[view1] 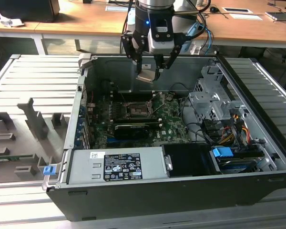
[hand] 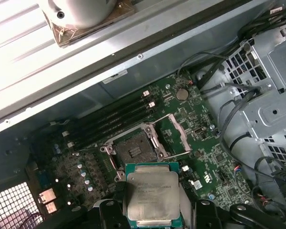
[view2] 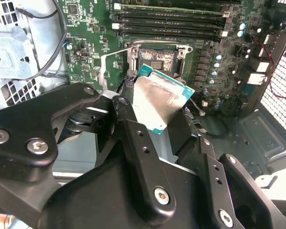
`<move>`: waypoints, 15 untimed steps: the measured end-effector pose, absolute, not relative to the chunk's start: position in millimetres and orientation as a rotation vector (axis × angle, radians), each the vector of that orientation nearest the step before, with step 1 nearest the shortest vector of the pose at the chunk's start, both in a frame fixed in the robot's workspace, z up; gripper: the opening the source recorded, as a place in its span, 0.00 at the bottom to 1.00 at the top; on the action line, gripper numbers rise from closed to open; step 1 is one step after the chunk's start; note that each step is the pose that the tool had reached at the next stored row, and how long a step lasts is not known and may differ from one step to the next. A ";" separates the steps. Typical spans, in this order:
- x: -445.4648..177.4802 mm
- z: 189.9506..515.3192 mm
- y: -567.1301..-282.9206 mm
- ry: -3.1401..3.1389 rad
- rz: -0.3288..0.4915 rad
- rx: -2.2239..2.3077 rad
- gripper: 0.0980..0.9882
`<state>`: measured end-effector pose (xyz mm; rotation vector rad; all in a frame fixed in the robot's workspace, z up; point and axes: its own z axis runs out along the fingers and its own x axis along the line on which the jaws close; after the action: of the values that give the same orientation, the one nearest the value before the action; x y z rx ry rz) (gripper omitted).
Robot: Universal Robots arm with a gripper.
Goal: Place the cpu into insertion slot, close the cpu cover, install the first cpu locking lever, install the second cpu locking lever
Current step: 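Place the cpu into insertion slot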
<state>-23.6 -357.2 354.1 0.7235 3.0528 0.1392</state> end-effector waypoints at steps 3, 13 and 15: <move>-23.6 354.0 -357.2 3.047 0.139 0.745 0.48; -23.6 353.4 -357.2 3.029 0.139 0.807 0.48; -23.6 353.3 -357.2 3.025 0.139 0.822 0.48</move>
<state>-23.6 -357.2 353.3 0.8215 3.0249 0.1390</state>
